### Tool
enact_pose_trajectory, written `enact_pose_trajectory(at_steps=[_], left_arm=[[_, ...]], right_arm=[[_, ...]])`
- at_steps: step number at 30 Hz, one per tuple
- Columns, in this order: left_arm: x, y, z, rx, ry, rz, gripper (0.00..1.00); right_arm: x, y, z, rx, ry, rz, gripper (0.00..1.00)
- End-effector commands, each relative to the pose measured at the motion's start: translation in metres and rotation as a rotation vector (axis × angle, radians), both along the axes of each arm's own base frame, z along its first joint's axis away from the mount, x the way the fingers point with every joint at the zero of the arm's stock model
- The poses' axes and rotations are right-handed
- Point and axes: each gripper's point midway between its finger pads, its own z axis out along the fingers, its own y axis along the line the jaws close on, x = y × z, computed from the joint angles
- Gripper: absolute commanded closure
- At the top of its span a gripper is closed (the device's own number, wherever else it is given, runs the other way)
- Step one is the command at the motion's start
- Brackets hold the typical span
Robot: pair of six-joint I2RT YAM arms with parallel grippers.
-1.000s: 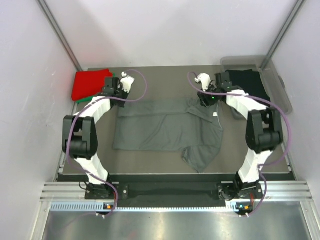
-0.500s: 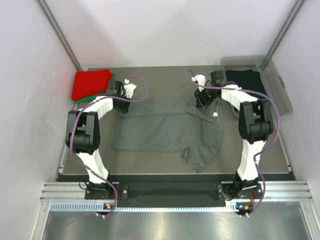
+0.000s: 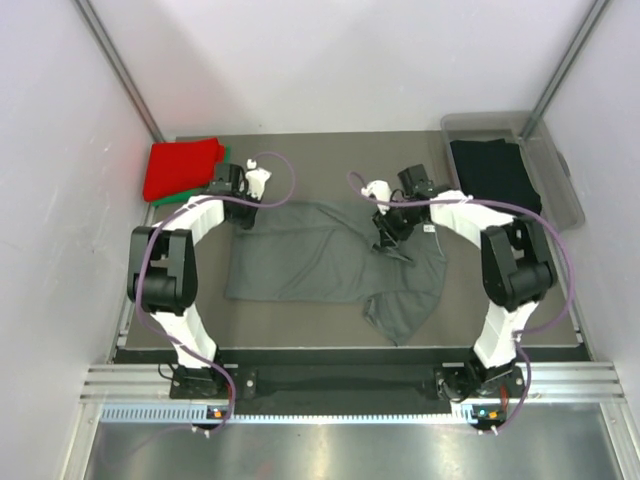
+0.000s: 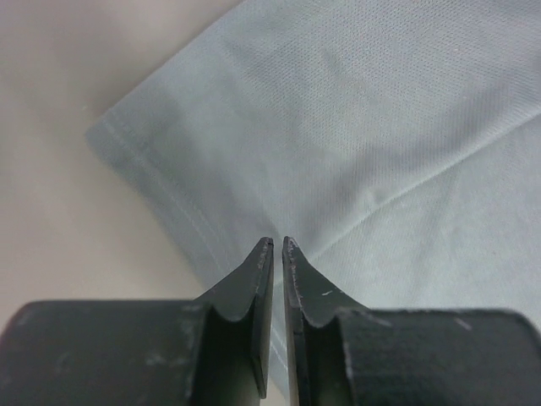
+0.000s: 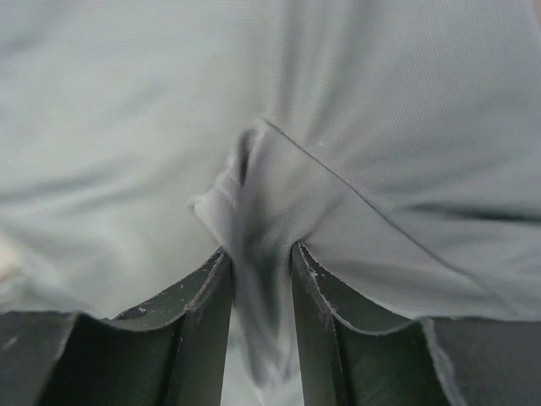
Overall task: Fold and stack the t-shirts
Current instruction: Fold the tshirt
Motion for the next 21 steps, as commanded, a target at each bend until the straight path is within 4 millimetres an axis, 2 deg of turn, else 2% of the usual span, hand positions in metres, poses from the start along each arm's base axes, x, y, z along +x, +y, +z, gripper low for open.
enact_pose_trajectory(at_steps=[1,2,4,7,8,13,15,19,21], left_arm=[[0.007,0.004,0.039,0.010,-0.122,0.013,0.84],[0.006,0.005,0.044,0.020,-0.137,0.007,0.83],[0.007,0.008,0.048,0.035,-0.164,0.006,0.78],[0.006,0.009,0.045,0.046,-0.156,-0.001,0.74],[0.006,0.008,0.042,0.045,-0.135,-0.003,0.74],[0.006,0.007,0.033,0.042,-0.084,0.005,0.74],[0.006,0.008,0.029,0.049,-0.076,0.006,0.74],[0.008,0.015,0.029,0.086,-0.077,0.015,0.74],[0.012,0.018,0.028,0.101,-0.077,0.020,0.73]], right_arm=[[-0.040,0.026,0.042,0.067,-0.061,0.098,0.66],[-0.042,0.025,0.058,0.086,-0.107,0.086,0.66],[-0.038,0.017,0.066,0.074,-0.169,0.056,0.64],[-0.016,-0.004,0.075,0.011,-0.249,0.004,0.60],[-0.012,-0.008,0.067,-0.006,-0.228,-0.002,0.60],[0.022,-0.035,0.061,-0.028,-0.244,-0.106,0.61],[0.026,-0.044,0.054,-0.058,-0.238,-0.117,0.61],[0.016,-0.065,0.045,-0.103,-0.193,-0.140,0.59],[0.012,-0.072,0.049,-0.108,-0.205,-0.153,0.57]])
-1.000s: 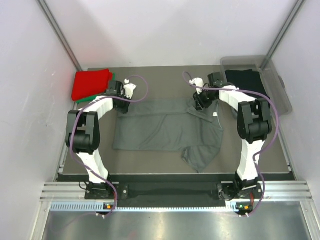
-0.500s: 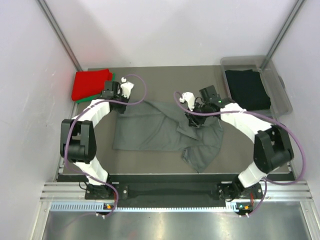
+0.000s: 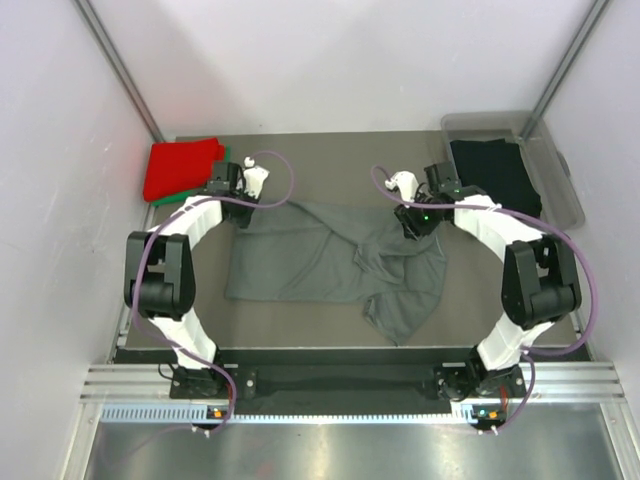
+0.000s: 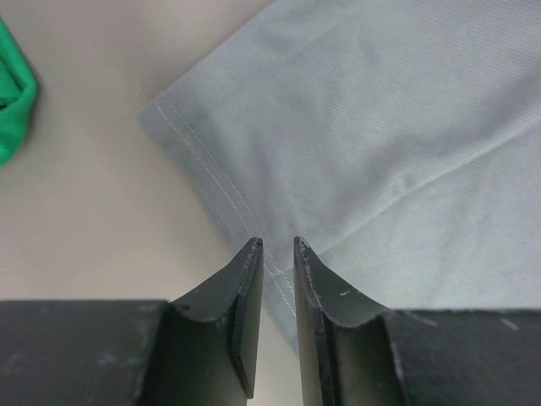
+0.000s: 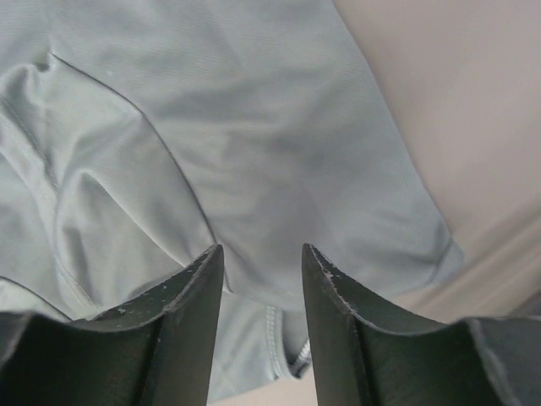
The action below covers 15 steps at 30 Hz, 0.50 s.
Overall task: Fold and stack the t-shirts
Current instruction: Fold the tshirt
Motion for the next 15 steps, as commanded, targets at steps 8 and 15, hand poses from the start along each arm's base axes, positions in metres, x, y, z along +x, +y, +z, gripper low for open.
enact_pose_trajectory(at_steps=[8,15], left_arm=[[0.027,0.004,-0.002,0.036,0.017,0.021,0.71],[0.033,0.003,-0.015,0.030,0.054,0.028,0.71]], right_arm=[[-0.009,-0.045,0.007,-0.062,-0.024,-0.064,0.53],[-0.009,-0.069,0.003,-0.082,-0.015,-0.113,0.52]])
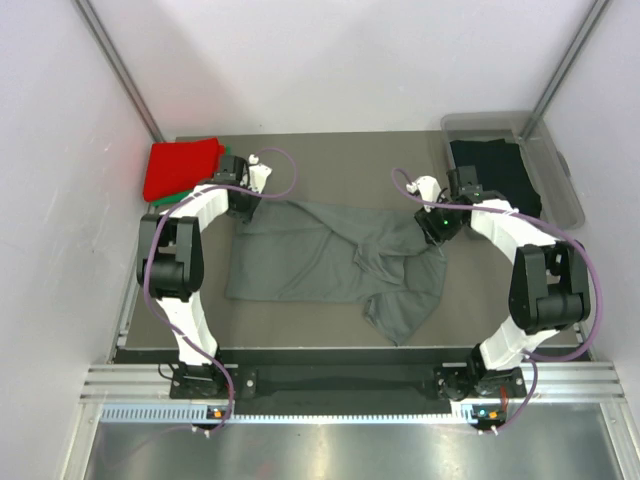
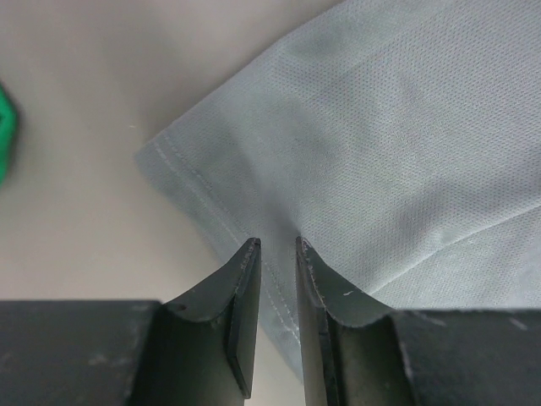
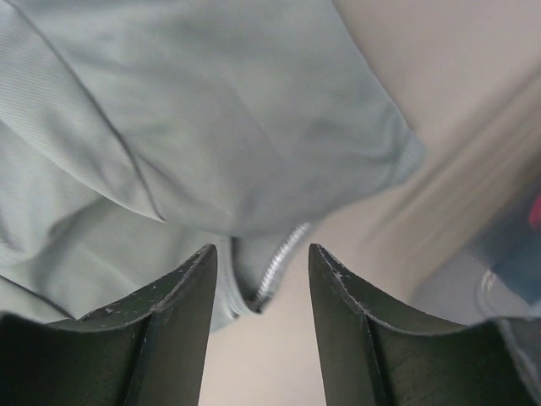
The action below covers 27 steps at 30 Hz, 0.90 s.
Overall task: Fold and stack the t-shirts
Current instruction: Fold the tshirt
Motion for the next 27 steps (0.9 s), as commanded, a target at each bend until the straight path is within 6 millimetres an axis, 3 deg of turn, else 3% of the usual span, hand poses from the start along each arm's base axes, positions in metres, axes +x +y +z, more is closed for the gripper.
enact_pose_trajectory(at_steps=[1,16,27], left_arm=[[0.007,-0.002,0.003,-0.008,0.003,0.014,0.71],[0.006,-0.003,-0.005,-0.018,0.032,0.022,0.71],[0.002,-0.004,-0.013,-0.020,0.049,0.024,0.72]], right_arm=[[0.001,-0.011,0.011,-0.008,-0.033,-0.010,0.52],[0.004,0.001,-0.032,0.136,0.154,-0.006,0.54],[0.009,0.009,-0.013,0.209,0.121,0.018,0.55]])
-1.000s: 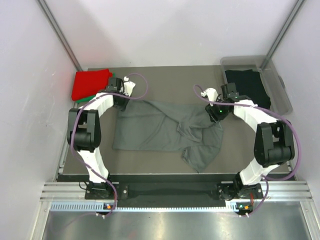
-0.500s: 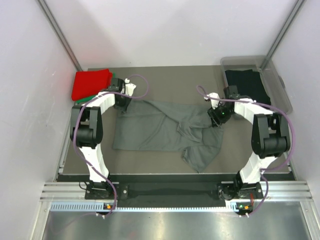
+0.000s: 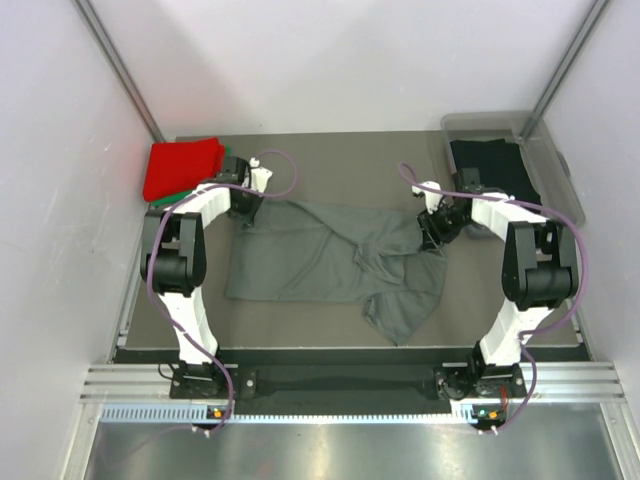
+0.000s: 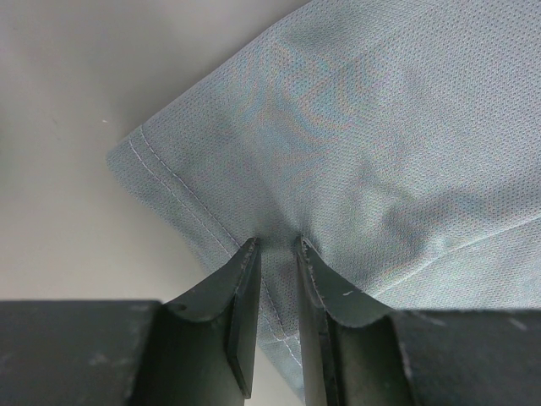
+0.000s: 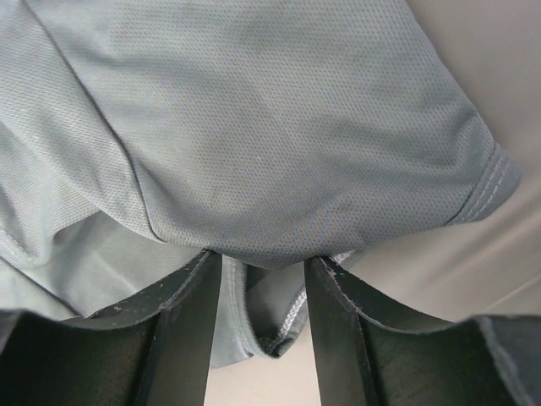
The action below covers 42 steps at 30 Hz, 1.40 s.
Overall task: Fold and stack the t-shirts
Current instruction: Fold the tshirt
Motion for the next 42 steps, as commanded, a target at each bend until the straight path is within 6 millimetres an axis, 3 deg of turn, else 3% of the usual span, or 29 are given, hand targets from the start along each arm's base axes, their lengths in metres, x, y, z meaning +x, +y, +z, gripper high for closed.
enact_pose_trajectory(at_steps=[1,9,14,20,27,29,30,33,42], left_arm=[[0.005,-0.003,0.003,-0.014,-0.013,0.004,0.72],[0.001,-0.003,0.001,-0.017,-0.006,0.008,0.72],[0.000,-0.002,0.000,-0.016,-0.004,0.010,0.73],[0.003,0.001,-0.008,0.004,0.019,0.026,0.79],[0.015,0.013,-0.012,0.042,0.023,0.065,0.84],[0.018,0.015,-0.013,0.050,0.025,0.069,0.85],[0.020,0.015,-0.014,0.050,0.029,0.069,0.85],[0.027,0.021,-0.015,0.078,0.020,0.089,0.85],[0.047,0.030,-0.012,0.130,-0.007,0.122,0.88]], right_arm=[[0.011,0.007,0.025,0.058,-0.057,0.023,0.55],[0.015,0.011,0.024,0.083,-0.063,0.019,0.63],[0.023,0.012,0.024,0.088,-0.086,0.001,0.77],[0.054,0.009,0.038,0.099,-0.172,-0.040,1.00],[0.116,-0.003,0.072,0.117,-0.318,-0.129,1.00],[0.126,-0.003,0.069,0.118,-0.316,-0.138,1.00],[0.139,-0.019,0.070,0.113,-0.326,-0.173,1.00],[0.154,-0.024,0.066,0.102,-0.330,-0.190,1.00],[0.187,-0.037,0.055,0.091,-0.344,-0.244,1.00]])
